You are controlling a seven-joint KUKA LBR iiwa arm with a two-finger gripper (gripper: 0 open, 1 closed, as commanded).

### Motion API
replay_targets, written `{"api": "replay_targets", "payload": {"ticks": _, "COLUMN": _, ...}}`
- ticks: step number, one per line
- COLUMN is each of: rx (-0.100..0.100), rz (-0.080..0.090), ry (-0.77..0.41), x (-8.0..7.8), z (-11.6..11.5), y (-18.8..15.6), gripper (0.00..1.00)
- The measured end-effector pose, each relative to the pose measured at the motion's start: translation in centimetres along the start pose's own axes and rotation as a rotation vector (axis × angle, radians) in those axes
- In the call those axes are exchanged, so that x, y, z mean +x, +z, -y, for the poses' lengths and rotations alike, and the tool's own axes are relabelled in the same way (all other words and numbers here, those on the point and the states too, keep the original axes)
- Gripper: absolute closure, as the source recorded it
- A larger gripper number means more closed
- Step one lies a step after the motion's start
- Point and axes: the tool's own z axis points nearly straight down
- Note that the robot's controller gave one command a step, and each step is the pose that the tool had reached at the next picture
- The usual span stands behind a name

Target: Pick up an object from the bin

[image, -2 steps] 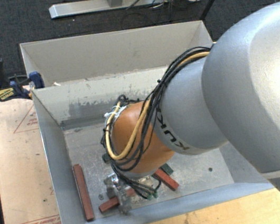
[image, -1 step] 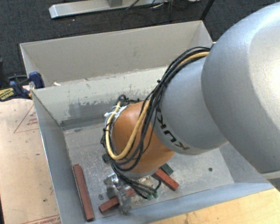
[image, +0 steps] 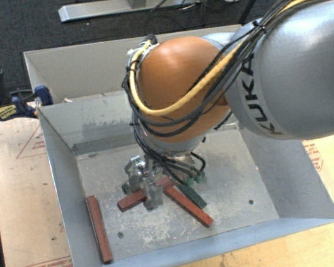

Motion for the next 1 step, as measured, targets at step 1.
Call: {"api": "replay_targets", "payload": {"ticks": 1, "rx": 0.0, "rz": -0.002, "ry": 0.0, "x": 0.02, "z": 0.01, "y": 0.2, "gripper": 1.0}}
